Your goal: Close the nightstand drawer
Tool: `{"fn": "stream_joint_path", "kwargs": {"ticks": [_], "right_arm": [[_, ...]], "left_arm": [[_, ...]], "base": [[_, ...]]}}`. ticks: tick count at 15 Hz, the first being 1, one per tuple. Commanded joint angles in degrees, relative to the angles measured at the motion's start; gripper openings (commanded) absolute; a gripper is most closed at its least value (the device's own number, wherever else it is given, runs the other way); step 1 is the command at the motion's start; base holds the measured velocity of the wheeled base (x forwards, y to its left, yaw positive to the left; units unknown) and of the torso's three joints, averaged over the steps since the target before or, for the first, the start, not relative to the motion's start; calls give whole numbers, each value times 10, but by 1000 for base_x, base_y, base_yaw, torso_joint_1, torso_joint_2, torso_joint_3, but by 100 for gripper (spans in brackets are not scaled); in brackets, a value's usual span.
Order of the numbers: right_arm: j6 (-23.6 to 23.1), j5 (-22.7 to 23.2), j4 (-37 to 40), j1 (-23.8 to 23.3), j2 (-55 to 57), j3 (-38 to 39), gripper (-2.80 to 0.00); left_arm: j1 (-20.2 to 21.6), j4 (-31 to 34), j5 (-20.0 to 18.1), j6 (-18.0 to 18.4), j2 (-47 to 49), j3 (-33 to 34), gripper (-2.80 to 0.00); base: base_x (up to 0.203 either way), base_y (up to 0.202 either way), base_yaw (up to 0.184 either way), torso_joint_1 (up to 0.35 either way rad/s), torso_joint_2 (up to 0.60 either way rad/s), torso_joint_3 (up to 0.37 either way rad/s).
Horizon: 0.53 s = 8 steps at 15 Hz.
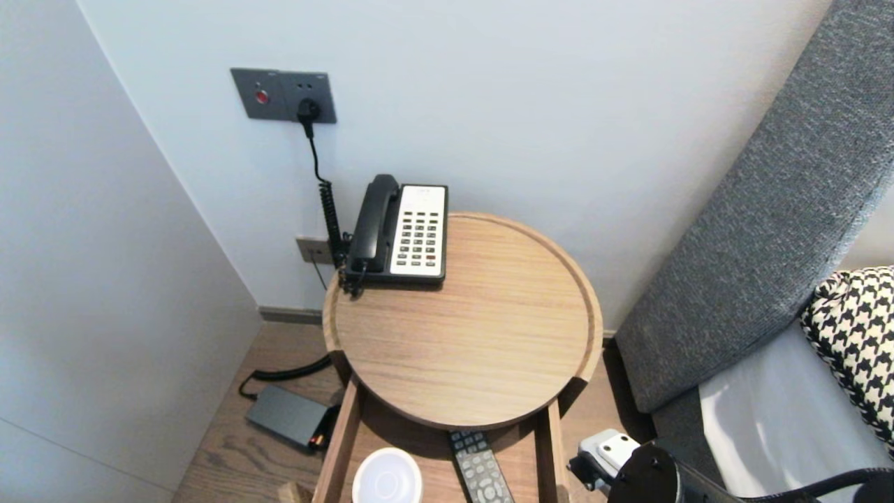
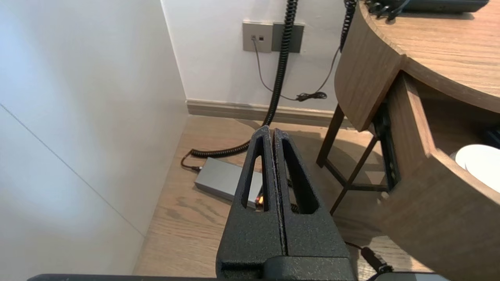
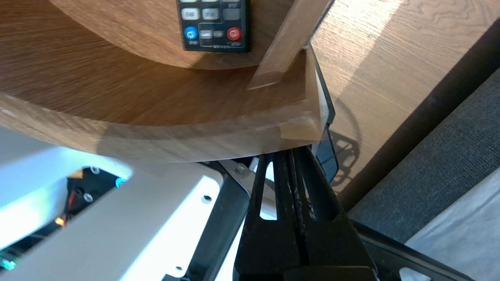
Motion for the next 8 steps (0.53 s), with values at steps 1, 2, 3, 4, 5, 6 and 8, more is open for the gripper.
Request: {"fn": "stream_joint_path", "kwargs": {"ticks": [1,2,3,4,5,6,8], "right_arm": [[2,0,-1,-8,16,-10,-280],[2,0,-2,-10,19,-12,-280],[2,0,-2,-17,23,-20,-280],[1,0,-2,-24,28,-27,-280],[-2,0,-2,-36,32,-35,-280],[-5,0,-2,-48,39,-49,-280],[-7,1,-1,-72,49,-72,-280]], "left_arm": [[0,0,1,0,0,5,-280],[0,0,1,0,0,5,-280],[0,0,1,0,0,5,-280],[0,0,0,0,0,5,-280],[0,0,1,0,0,5,-280],[0,0,1,0,0,5,-280],[0,0,1,0,0,5,-280]], "base": [[0,0,0,0,0,0],[0,0,0,0,0,0],[0,0,0,0,0,0],[0,0,0,0,0,0],[0,0,0,0,0,0],[0,0,0,0,0,0],[0,0,0,0,0,0]]}}
